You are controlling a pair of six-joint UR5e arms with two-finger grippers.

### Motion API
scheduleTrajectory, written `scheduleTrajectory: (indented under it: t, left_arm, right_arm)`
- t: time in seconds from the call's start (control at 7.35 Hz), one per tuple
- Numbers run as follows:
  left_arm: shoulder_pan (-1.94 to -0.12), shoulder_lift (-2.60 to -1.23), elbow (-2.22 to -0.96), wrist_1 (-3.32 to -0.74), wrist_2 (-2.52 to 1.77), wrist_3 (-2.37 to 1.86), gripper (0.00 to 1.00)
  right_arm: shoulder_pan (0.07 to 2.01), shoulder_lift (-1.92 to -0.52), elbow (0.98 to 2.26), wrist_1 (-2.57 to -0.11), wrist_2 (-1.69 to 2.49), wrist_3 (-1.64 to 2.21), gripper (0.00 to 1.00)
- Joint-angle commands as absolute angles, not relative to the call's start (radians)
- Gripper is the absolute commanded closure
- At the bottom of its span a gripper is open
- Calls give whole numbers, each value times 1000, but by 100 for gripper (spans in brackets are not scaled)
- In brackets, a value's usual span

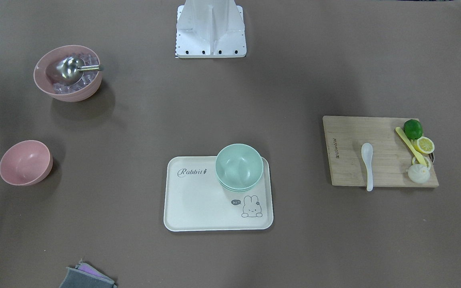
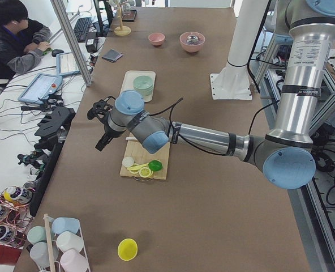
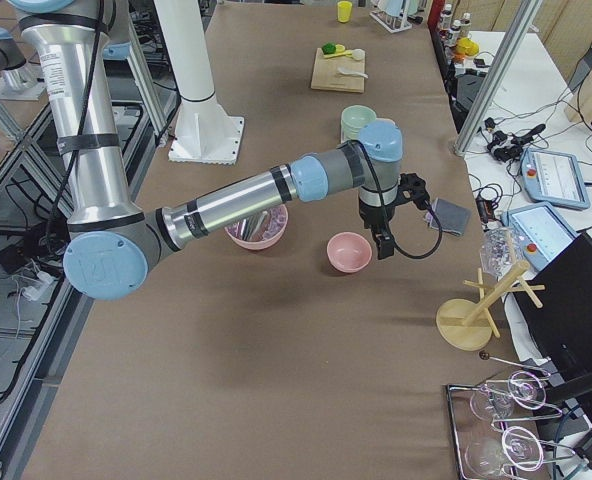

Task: Stack pink bowl on green and place spoon

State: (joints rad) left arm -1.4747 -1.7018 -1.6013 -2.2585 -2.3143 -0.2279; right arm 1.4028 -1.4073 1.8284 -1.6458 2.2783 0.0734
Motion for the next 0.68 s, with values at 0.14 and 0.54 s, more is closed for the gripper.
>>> scheduleTrajectory:
  t: [0.14,0.54]
  left_arm:
    - [-1364,-1723,-1560,-2310,-2319,-275,2]
    - [-1359,-1724,-1549,-2312,-2324,-276,2]
  right_arm:
    - [1264,-1385,1822,-1644,2241,329,1]
    - [1157,-1472,1679,-1194,2175,603,2]
